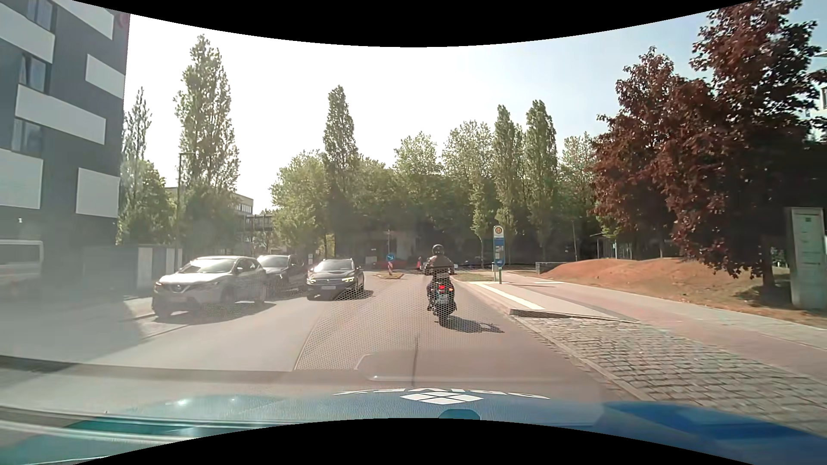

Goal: Follow the waypoints while adhering to traffic rules and regulations

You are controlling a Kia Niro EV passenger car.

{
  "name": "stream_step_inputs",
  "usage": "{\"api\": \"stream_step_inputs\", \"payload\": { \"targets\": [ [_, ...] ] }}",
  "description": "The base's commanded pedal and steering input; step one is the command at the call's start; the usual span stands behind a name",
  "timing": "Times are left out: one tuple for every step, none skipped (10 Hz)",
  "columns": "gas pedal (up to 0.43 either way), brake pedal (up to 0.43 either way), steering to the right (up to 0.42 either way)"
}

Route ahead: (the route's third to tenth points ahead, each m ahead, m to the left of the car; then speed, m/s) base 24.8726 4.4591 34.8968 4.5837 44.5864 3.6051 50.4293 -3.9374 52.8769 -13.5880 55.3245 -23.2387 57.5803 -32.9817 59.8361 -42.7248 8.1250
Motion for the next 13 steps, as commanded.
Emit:
{"api": "stream_step_inputs", "payload": {
  "targets": [
    [0.000,0.195,0.003],
    [0.000,0.195,0.003],
    [0.000,0.195,0.003],
    [0.000,0.195,0.003],
    [0.000,0.183,0.003],
    [0.000,0.171,0.003],
    [0.000,0.165,0.003],
    [0.000,0.165,0.003],
    [0.000,0.159,0.002],
    [0.000,0.159,0.000],
    [0.000,0.159,-0.001],
    [0.000,0.152,-0.001],
    [0.000,0.140,-0.001]
  ]
}}
